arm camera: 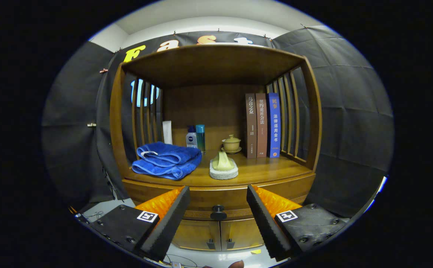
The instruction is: Pull open the drawer, take out the items inside it, and place them on the countertop above the cabinet.
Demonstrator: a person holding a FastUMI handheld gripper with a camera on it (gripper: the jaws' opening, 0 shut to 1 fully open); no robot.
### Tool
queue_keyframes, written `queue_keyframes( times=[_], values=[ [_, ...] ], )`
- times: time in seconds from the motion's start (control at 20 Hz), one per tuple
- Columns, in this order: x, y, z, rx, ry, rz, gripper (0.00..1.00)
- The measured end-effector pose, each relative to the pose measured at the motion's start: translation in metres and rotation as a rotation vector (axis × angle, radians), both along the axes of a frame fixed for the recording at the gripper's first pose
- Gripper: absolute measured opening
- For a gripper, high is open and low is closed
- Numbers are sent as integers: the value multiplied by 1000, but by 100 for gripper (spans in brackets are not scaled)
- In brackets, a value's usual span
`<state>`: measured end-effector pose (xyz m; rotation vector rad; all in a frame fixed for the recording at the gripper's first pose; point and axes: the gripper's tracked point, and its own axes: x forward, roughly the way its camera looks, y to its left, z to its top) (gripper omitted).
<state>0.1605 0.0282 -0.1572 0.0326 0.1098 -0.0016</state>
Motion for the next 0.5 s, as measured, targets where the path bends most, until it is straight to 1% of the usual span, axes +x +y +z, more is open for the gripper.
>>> queue_keyframes(
  times=[0.3,0.5],
  values=[
    [-60,-17,66,4,-35,-19,99],
    [-96,-17,102,-49,-69,3,99]
  ],
)
